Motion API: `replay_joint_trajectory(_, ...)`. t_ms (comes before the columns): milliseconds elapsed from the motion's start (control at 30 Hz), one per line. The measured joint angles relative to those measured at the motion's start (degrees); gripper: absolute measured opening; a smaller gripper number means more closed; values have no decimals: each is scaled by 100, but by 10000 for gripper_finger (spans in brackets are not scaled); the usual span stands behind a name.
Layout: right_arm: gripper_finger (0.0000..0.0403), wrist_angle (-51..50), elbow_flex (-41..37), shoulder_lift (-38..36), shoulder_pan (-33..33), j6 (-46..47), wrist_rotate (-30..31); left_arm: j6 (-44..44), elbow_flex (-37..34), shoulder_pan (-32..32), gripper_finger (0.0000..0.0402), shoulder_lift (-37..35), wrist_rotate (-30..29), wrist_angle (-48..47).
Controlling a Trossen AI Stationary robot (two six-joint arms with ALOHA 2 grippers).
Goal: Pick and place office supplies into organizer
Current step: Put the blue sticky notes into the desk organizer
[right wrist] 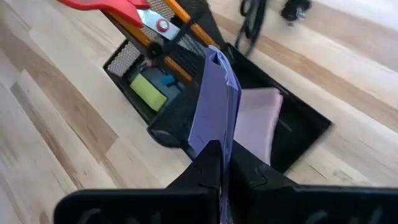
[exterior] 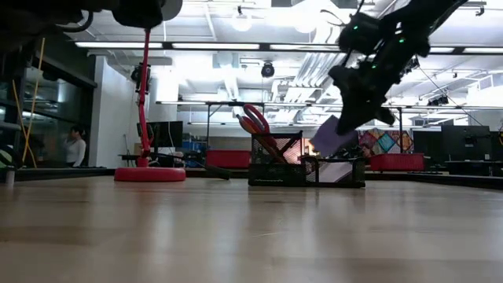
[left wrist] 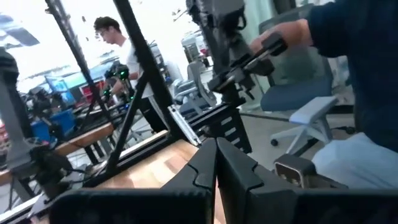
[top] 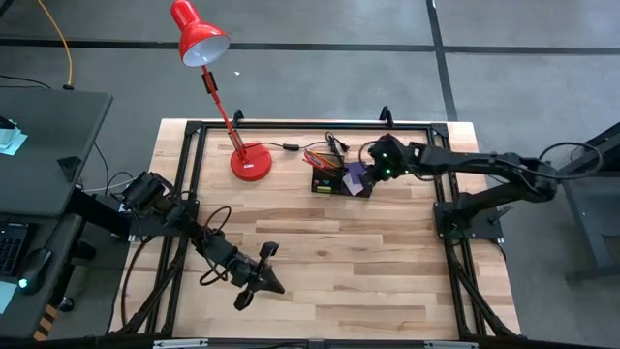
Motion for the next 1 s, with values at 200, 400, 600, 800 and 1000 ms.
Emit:
replay_joint_trajectory(200, 0, -754, 623, 710, -92, -106, -97, 104, 0, 3, 2, 0, 16, -6)
replay_joint_trajectory(400, 0, -1726, 1386, 1524, -115, -285, 44, 104, 2, 0, 4, 0, 140, -11)
replay_joint_trajectory(600, 0, -2032, 1882, 2107, -138, -370, -192, 104, 2, 0, 1, 0, 192, -11)
replay_joint_trajectory(800, 13, -2249, 1949, 2207, -152, -481, -85, 60, 2, 2, 3, 0, 256, -9)
replay_joint_trajectory(1000, 94, -2300, 1949, 2054, -143, -700, 539, 82, 2, 1, 2, 0, 346, -8)
